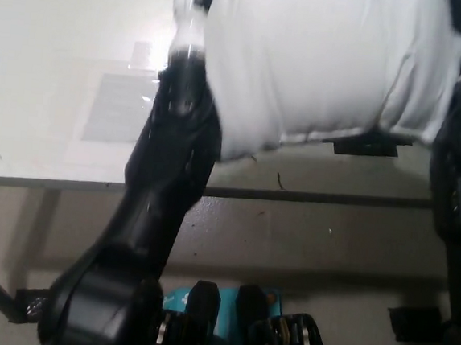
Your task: The robot uses both hands to lift the pillow and then drops it on the table
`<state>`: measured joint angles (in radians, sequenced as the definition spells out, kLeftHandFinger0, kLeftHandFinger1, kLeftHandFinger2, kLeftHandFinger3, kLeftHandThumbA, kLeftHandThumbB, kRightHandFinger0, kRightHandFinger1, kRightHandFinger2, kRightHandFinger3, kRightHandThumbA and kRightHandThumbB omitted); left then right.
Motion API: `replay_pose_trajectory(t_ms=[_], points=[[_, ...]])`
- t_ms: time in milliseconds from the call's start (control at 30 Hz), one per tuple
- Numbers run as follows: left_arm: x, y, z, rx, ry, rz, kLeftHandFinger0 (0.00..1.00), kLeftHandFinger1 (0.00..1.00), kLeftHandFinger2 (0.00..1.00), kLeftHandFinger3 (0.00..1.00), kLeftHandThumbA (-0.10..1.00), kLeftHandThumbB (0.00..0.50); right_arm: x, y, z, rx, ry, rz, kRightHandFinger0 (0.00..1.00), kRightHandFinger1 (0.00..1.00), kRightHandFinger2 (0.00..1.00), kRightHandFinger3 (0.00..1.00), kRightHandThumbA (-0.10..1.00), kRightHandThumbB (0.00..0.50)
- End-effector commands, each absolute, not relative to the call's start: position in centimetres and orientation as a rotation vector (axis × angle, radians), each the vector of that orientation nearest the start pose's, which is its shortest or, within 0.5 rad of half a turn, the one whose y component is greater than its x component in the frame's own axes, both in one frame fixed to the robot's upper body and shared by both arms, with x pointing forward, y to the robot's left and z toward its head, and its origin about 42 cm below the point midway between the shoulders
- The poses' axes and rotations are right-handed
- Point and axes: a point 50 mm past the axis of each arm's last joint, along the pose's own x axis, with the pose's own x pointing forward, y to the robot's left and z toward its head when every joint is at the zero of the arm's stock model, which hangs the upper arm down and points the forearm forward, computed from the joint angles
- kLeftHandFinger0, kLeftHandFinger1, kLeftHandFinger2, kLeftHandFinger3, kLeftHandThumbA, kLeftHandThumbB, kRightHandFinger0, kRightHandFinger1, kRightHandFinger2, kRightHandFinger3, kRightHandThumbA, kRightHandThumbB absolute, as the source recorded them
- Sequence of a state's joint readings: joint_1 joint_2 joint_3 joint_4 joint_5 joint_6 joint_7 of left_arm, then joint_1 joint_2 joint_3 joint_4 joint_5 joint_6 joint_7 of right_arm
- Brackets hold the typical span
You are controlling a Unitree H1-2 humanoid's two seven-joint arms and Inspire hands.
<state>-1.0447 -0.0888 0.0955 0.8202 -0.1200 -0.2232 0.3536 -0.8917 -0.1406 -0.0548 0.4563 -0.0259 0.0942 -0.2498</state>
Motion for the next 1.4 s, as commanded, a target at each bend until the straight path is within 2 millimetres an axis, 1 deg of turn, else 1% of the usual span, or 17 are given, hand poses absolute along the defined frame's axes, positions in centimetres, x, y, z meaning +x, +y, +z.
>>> replay_pose_trajectory(t_ms=[0, 33, 133, 167, 233, 267, 300, 333, 433, 667, 767, 867, 1033, 1167, 1267, 1300, 1367], points=[[53.3, 5.9, 30.9, -0.220, -0.361, 0.052, 0.05, 0.42, 0.68, 0.69, 0.12, 0.000, 52.8, -17.1, 31.7, -0.298, -0.270, 0.060, 0.00, 0.00, 0.18, 0.31, 1.00, 0.049], [53.6, 7.2, 29.3, -0.184, -0.339, 0.064, 0.22, 0.61, 0.92, 0.89, 0.24, 0.000, 53.0, -17.6, 30.1, -0.372, -0.189, 0.108, 0.10, 0.11, 0.28, 0.38, 1.00, 0.077], [53.9, 8.2, 27.8, -0.136, -0.295, 0.063, 0.64, 0.89, 0.99, 0.89, 0.64, 0.013, 53.2, -18.5, 28.5, -0.466, -0.108, 0.159, 0.13, 0.11, 0.24, 0.36, 1.00, 0.096], [54.1, 9.1, 26.6, -0.111, -0.257, 0.054, 0.87, 1.00, 1.00, 1.00, 0.80, 0.045, 53.2, -18.8, 27.1, -0.472, -0.052, 0.203, 0.22, 0.27, 0.43, 0.56, 1.00, 0.132], [53.9, 11.1, 24.0, -0.062, -0.194, 0.043, 1.00, 1.00, 1.00, 1.00, 0.95, 0.030, 52.6, -19.3, 24.5, -0.508, 0.022, 0.264, 0.47, 0.57, 0.69, 0.80, 1.00, 0.124], [53.9, 11.3, 24.0, -0.059, -0.194, 0.044, 0.99, 1.00, 1.00, 1.00, 0.95, 0.026, 52.6, -19.3, 24.5, -0.509, 0.022, 0.268, 0.47, 0.57, 0.67, 0.79, 1.00, 0.127], [53.3, 12.5, 22.0, -0.071, -0.155, 0.043, 1.00, 1.00, 1.00, 1.00, 0.99, 0.015, 52.1, -19.8, 22.7, -0.489, 0.079, 0.280, 0.60, 0.74, 0.89, 1.00, 1.00, 0.123], [53.1, 13.4, 20.9, -0.058, -0.140, 0.037, 1.00, 1.00, 1.00, 1.00, 1.00, 0.019, 51.9, -20.3, 21.7, -0.486, 0.090, 0.280, 0.62, 0.79, 0.98, 1.00, 1.00, 0.128], [52.6, 14.9, 19.4, -0.035, -0.125, 0.010, 1.00, 1.00, 1.00, 1.00, 1.00, 0.079, 51.4, -21.0, 20.4, -0.493, 0.110, 0.288, 0.81, 0.98, 1.00, 1.00, 1.00, 0.165], [51.4, 17.3, 18.5, 0.112, -0.142, -0.152, 1.00, 1.00, 1.00, 1.00, 1.00, 0.259, 49.7, -23.8, 20.4, -0.526, 0.089, 0.283, 1.00, 1.00, 1.00, 1.00, 1.00, 0.223], [50.1, 18.3, 19.9, 0.146, -0.222, -0.185, 1.00, 1.00, 1.00, 1.00, 1.00, 0.363, 47.7, -26.6, 22.7, -0.495, -0.056, 0.229, 1.00, 1.00, 1.00, 1.00, 1.00, 0.240], [49.0, 18.9, 21.0, 0.166, -0.285, -0.176, 1.00, 1.00, 1.00, 1.00, 1.00, 0.402, 44.8, -29.3, 25.1, -0.550, -0.155, 0.118, 1.00, 1.00, 1.00, 1.00, 1.00, 0.358], [45.8, 21.9, 24.1, 0.181, -0.430, -0.152, 1.00, 1.00, 1.00, 1.00, 1.00, 0.337, 39.8, -32.1, 30.6, -0.630, -0.275, 0.048, 1.00, 1.00, 1.00, 1.00, 1.00, 0.499], [43.8, 23.3, 25.5, 0.236, -0.484, -0.189, 1.00, 1.00, 1.00, 1.00, 1.00, 0.293, 36.9, -33.2, 33.0, -0.580, -0.345, 0.083, 1.00, 1.00, 1.00, 1.00, 1.00, 0.394], [41.0, 23.9, 25.7, 0.174, -0.536, -0.166, 1.00, 1.00, 1.00, 1.00, 1.00, 0.372, 34.0, -33.7, 34.6, -0.557, -0.488, 0.086, 1.00, 1.00, 1.00, 1.00, 1.00, 0.292], [40.6, 23.8, 25.9, 0.172, -0.550, -0.159, 1.00, 1.00, 1.00, 1.00, 1.00, 0.376, 33.4, -33.9, 34.8, -0.555, -0.515, 0.078, 1.00, 1.00, 1.00, 1.00, 1.00, 0.289], [39.3, 23.7, 26.1, 0.157, -0.593, -0.122, 1.00, 1.00, 1.00, 1.00, 1.00, 0.383, 32.0, -33.7, 34.9, -0.540, -0.575, 0.036, 1.00, 1.00, 1.00, 1.00, 1.00, 0.428]])
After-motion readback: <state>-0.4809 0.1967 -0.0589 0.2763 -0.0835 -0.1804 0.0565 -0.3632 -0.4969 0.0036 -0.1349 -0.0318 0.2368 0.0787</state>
